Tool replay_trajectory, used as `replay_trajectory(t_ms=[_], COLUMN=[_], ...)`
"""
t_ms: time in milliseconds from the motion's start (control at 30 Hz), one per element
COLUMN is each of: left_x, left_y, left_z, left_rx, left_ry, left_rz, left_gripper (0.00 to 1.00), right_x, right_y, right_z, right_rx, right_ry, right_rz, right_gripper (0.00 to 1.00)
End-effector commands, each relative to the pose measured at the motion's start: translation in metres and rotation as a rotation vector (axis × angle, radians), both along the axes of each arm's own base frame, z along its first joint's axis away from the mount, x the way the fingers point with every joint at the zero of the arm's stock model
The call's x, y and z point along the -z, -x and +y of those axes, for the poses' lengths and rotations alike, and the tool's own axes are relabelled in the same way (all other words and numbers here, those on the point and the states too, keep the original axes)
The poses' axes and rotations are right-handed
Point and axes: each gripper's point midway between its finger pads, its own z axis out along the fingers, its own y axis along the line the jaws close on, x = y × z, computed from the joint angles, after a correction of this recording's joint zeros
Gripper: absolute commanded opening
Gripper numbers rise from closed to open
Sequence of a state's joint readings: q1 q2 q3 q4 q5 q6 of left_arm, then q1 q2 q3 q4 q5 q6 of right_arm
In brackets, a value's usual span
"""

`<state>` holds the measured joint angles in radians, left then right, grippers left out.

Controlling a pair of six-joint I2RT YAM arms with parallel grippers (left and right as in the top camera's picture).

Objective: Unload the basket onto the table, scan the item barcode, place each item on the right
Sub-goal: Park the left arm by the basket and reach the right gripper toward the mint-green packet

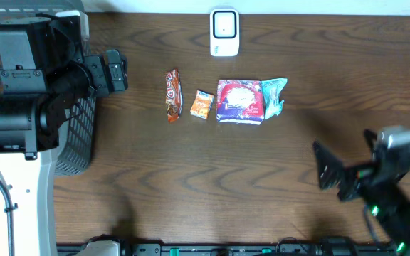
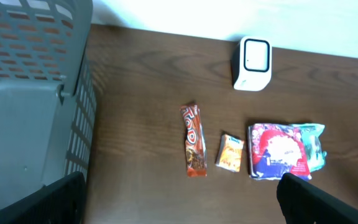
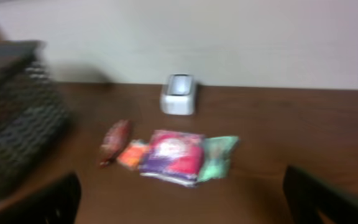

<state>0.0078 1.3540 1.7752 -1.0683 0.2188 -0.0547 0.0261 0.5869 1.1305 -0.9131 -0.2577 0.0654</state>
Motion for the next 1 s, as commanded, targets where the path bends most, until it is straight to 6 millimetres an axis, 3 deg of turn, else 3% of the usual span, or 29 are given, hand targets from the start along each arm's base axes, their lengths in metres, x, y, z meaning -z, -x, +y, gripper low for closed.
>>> replay_trajectory(t_ms=[0,167,233,333,433,567,700,867,967], left_x=[-0.002,-0.002,-0.002,-0.002,-0.002,-0.002,-0.002,-0.002,-0.002], left_y=[0.001,0.001,0.001,0.001,0.001,0.001,0.001,0.001,0.001], left_z=[0.001,0.001,0.001,0.001,0.001,0.001,0.001,0.001,0.001], left_rx=[0.001,0.001,0.001,0.001,0.001,0.001,0.001,0.001,0.001], left_ry=[0.002,0.002,0.002,0.002,0.002,0.002,0.002,0.002,0.002], left_rz=[-0.004,-0.004,-0.004,-0.004,-0.004,-0.004,-0.004,-0.004,-0.004], left_gripper=[0.98,0.98,0.98,0.98,0.98,0.98,0.98,0.98,0.98], right_x=[0.012,0.038,0.059,0.076,0.073,0.057,0.037,0.038,0.048], right_y=[-0.031,-0.061,-0.069,-0.080,-0.090,-0.097,-0.105,-0.117,-0.132], right_z=[-0.021,0.015,0.016,0.010,0.005,-0.020,-0.031,-0.031,-0.017], right_rx=[0.045,-0.134,-0.174,-0.123,-0.086,0.020,0.066,0.060,-0.010], right_ry=[0.185,0.044,0.084,0.075,0.052,0.101,0.106,0.098,0.053], right_rz=[0.231,0.476,0.556,0.630,0.605,0.526,0.426,0.407,0.419], right_gripper=[0.99,0.99,0.99,0.99,0.99,0.99,0.99,0.99,0.99])
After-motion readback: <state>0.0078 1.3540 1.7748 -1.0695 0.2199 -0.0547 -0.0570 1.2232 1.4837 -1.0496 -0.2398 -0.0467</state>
